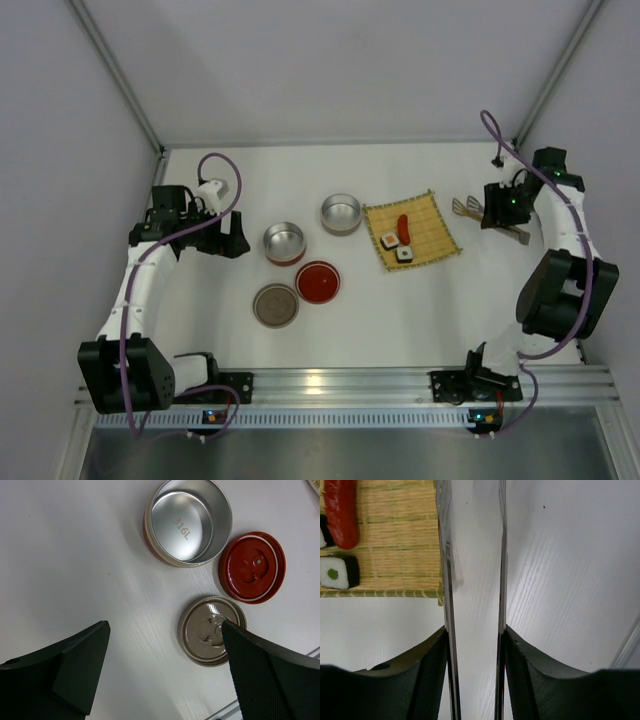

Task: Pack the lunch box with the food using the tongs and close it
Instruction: Pick up the clamp at the center of the board, then pick up the fake food from the plate.

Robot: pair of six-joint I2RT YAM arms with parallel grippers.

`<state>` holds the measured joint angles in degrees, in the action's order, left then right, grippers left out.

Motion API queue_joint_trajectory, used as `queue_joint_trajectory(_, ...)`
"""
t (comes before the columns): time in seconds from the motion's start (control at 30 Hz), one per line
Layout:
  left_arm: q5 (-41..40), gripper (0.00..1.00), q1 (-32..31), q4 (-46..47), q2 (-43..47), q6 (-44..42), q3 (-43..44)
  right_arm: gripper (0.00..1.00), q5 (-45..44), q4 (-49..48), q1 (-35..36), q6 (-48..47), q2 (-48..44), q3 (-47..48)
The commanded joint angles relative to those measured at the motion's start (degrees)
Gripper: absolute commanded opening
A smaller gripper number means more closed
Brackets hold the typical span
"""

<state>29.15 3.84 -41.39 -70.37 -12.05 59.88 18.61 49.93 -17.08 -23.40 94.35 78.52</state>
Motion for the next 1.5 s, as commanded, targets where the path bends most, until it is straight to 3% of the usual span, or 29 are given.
queue_joint_trajectory(0.0,1.8,0.98,0.2,2.5,0.8,0.8,2.3,0.45,4.1,5.5,-1.1,-2.2,-6.1,5.6)
queue_joint_trajectory(0.33,5.9,0.98,0.3,1.0,1.0,0.8,3.5,0.45,13.2,12.9,-0.7,-4.7,-13.0,9.6)
queue_joint_trajectory(0.6,9.4,0.98,0.2,-0.4,1.8,0.2,3.7,0.45,19.4,16.0,1.4,-6.9,-15.2,7.6)
queue_joint_trajectory(0.93,4.2,0.98,0.2,2.5,5.3,4.9,2.1,0.45,9.4,9.0,11.6,3.2,-18.6,-0.1)
queue_joint_trajectory(1.13,2.5,0.98,0.2,0.7,5.9,5.4,3.3,0.46,4.8,8.3,15.9,8.1,-17.8,-0.1)
queue_joint_trajectory(1.47,1.8,0.98,0.3,2.5,6.6,6.9,2.1,0.45,3.6,9.0,20.7,12.7,-13.0,-0.6)
